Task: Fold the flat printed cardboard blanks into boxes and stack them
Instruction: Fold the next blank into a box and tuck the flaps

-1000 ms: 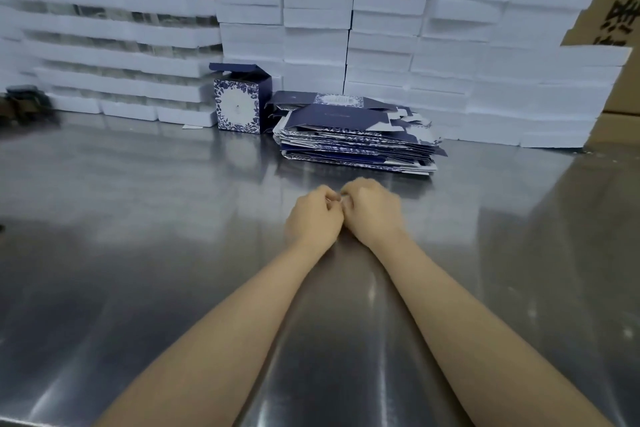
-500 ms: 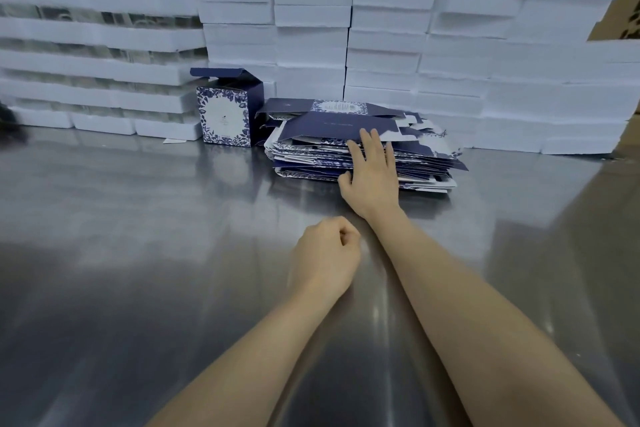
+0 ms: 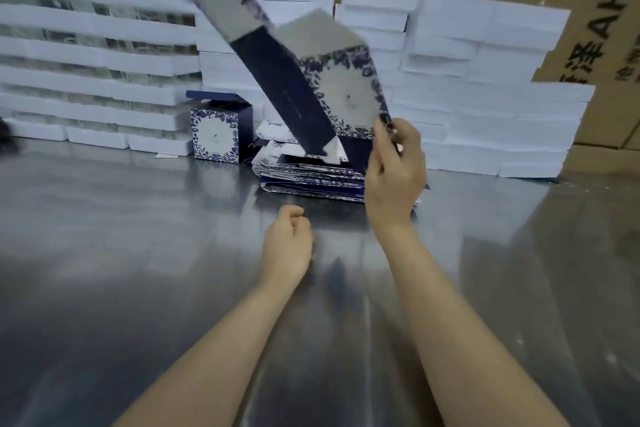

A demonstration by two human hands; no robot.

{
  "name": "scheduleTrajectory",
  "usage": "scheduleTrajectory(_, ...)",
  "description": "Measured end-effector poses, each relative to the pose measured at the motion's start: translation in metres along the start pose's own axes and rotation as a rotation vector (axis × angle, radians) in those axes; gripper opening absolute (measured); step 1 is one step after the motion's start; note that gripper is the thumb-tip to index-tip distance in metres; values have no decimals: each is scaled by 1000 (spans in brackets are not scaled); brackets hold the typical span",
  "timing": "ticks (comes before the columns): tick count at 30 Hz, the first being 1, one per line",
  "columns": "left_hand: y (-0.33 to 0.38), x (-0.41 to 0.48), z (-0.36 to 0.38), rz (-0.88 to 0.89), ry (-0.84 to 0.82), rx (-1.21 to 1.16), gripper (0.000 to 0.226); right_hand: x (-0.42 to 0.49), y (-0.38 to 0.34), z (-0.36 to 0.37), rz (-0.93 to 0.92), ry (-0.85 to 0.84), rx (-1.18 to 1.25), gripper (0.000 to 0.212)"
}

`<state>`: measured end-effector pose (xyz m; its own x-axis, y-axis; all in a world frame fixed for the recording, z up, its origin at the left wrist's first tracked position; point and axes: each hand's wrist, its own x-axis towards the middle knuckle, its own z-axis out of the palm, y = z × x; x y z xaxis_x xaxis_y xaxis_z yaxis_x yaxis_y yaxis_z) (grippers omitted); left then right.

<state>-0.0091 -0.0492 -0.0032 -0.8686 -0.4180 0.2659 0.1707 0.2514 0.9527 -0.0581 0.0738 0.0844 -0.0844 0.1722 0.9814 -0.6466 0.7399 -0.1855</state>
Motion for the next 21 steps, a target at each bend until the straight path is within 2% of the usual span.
scheduleTrajectory(2,6,-3,-5,-59,47,-169,19,39,-10,-28,192,-18,191,35)
scheduleTrajectory(5,16,-5,-16,-152,56,-394,21,84,-16,-72,521,-321,381,46)
scheduleTrajectory(7,24,-8,-24,-164,35,-593,35,97,-14,-100,600,-563,324,63)
scheduleTrajectory(9,25,-8,-31,-139,-34,-688,47,102,-12,-119,618,-776,219,69)
scheduleTrajectory(12,27,-14,-30,-175,-245,-545,65,96,-12,-126,596,-1061,123,47)
scheduleTrajectory(14,28,-23,-24,-166,-344,-428,65,91,-19,-121,607,-1096,135,31)
scheduleTrajectory(17,31,-29,-16,-163,-417,-498,48,89,-39,-110,516,-1090,167,5)
scheduleTrajectory(19,33,-21,-21,-257,-365,-583,58,86,-48,-97,500,-1045,245,18)
scheduleTrajectory(21,35,-15,-33,-324,-285,-620,63,75,-53,-83,581,-1017,300,15)
